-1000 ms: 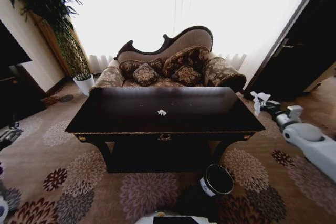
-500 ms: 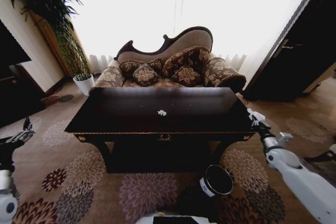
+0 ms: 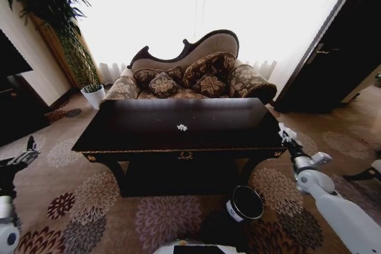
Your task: Move to the front of the table and place the trash on the table into the trash bin.
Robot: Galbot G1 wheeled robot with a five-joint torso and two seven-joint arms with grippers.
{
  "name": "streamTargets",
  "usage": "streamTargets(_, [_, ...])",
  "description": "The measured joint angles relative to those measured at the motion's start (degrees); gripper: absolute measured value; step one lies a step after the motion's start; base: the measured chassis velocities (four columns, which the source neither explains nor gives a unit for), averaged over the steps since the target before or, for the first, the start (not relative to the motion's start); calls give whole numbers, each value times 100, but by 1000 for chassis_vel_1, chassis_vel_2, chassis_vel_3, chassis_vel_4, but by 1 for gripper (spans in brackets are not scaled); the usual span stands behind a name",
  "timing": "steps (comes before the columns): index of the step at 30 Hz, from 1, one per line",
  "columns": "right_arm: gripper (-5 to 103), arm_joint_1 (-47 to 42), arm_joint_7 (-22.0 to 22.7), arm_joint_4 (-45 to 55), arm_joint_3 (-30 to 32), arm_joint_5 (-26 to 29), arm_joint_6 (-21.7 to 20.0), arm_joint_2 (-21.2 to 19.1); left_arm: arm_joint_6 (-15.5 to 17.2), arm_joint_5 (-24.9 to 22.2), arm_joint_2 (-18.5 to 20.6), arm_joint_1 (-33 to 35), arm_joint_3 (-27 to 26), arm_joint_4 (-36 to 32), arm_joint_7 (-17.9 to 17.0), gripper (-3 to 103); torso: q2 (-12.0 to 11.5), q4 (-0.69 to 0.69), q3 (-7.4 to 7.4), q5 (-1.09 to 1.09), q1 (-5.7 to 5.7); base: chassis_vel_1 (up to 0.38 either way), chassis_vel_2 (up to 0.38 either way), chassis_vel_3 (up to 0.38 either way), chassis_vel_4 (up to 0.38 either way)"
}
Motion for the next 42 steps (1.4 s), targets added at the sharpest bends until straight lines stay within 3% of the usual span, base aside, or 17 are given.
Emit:
streamTargets(3, [0,180,-135,45,0,178,205,-82,-2,-9,32,-2,-25,39,-1,100,0,-10,0,-3,1,0,0,0,0])
streamTargets(10, [0,224,-338,179,198,336,425,-127,-3,-10,61,-19,-11,66,-3,100,1,-9,-3,-5,-1,0,0,0,0])
streamTargets(17, [0,-558,-325,455,1292,209,378,-38,1,5,95,-125,35,179,-4,100,3,-11,-3,-8,-1,0,0,0,0])
streamTargets(20, [0,-1185,-133,513,2180,-226,376,404,1,146,29,-232,216,293,-2,100,4,-12,-4,-6,-2,0,0,0,0])
streamTargets(22, [0,-1294,-131,540,2288,-353,389,510,1,173,18,-250,252,305,-2,100,4,-12,-3,-5,-2,0,0,0,0])
streamTargets(27, [0,-1912,-249,433,2736,-1485,801,1082,3,284,10,-337,431,381,-1,100,4,-12,-4,-7,-3,0,0,0,0])
streamTargets(32, [0,-2155,-267,286,2751,-1822,932,1281,4,323,22,-367,476,433,-1,100,4,-13,-4,-7,-3,0,0,0,0])
streamTargets(37, [0,-2248,-426,89,2349,-2213,1173,1582,4,338,12,-379,514,453,0,100,4,-11,-4,-7,-3,0,0,0,0])
streamTargets(41, [0,-2374,-720,43,1942,-2751,1432,1866,-2,321,53,-375,484,473,1,100,4,-10,-4,-8,-2,0,0,0,0])
streamTargets(42, [0,-2447,-840,-12,1781,-3095,1549,1985,-5,303,67,-375,468,477,0,100,4,-10,-4,-9,-3,0,0,0,0])
